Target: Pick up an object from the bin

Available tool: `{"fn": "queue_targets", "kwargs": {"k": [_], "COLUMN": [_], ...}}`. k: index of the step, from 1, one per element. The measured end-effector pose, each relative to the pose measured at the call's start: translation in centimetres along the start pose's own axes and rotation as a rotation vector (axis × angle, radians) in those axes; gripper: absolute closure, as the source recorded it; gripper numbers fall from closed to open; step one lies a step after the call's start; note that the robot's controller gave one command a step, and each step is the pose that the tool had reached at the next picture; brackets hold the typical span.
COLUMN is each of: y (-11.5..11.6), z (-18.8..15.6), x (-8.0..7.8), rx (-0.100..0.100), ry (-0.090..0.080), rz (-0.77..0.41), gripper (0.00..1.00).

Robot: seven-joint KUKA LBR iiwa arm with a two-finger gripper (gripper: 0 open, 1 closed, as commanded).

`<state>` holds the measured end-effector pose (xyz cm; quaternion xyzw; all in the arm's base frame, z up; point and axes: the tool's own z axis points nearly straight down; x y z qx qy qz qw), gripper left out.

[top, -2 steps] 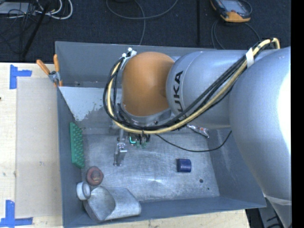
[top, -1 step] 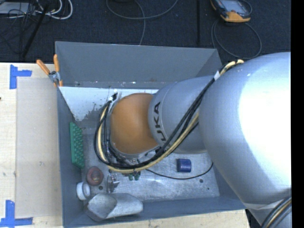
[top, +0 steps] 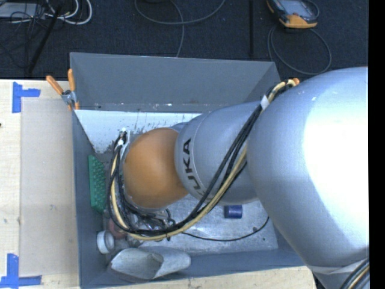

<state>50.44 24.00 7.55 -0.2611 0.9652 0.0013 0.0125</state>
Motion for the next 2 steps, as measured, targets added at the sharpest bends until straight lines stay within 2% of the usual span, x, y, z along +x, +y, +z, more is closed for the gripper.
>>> {"fn": "queue_targets", "kwargs": {"k": [1,2], "y": [0.1,-1.3], "z": [0.1,-16.2], "x": [0.3,0.1], "rx": [-0.003,-0.004], "ry": [0.015,0.016], "rz": [0.005,-0.102], "gripper": [1.00,1.00]}}
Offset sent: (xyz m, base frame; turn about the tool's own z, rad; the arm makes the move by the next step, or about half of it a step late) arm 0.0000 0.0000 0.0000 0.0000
